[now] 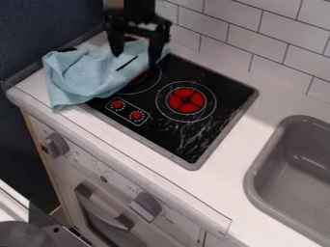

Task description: Unfold the cloth from right to left

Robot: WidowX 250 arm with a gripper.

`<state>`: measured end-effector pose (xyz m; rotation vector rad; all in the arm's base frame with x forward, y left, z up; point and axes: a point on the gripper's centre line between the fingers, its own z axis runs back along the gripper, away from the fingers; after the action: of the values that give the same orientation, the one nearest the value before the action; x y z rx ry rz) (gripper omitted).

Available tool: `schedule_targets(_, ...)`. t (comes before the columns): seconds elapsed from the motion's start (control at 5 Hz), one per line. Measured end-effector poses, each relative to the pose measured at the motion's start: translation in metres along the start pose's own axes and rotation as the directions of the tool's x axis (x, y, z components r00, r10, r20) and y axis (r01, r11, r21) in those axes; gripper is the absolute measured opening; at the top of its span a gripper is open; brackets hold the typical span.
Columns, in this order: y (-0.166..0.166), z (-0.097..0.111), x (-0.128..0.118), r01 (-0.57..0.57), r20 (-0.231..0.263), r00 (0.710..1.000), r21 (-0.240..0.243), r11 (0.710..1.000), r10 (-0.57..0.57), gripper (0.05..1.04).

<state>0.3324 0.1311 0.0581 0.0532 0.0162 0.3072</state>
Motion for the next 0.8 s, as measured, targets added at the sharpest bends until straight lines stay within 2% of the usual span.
schedule_targets(0.2,0.008,-0.014,0.014,-0.031,0.034,0.999,0.03,0.999,0.03,1.0)
schedule_targets(0.4,0.019,-0.032,0.018,-0.085,0.001,0.996,-0.011,0.996,0.085,0.962)
schedule_targets(0.6,0.023,-0.03,0.018,-0.12,-0.017,0.993,-0.045,0.992,0.12,0.68)
schedule_targets(0.8,0.022,-0.037,0.021,-0.104,-0.064,0.993,-0.054,0.993,0.1,0.376)
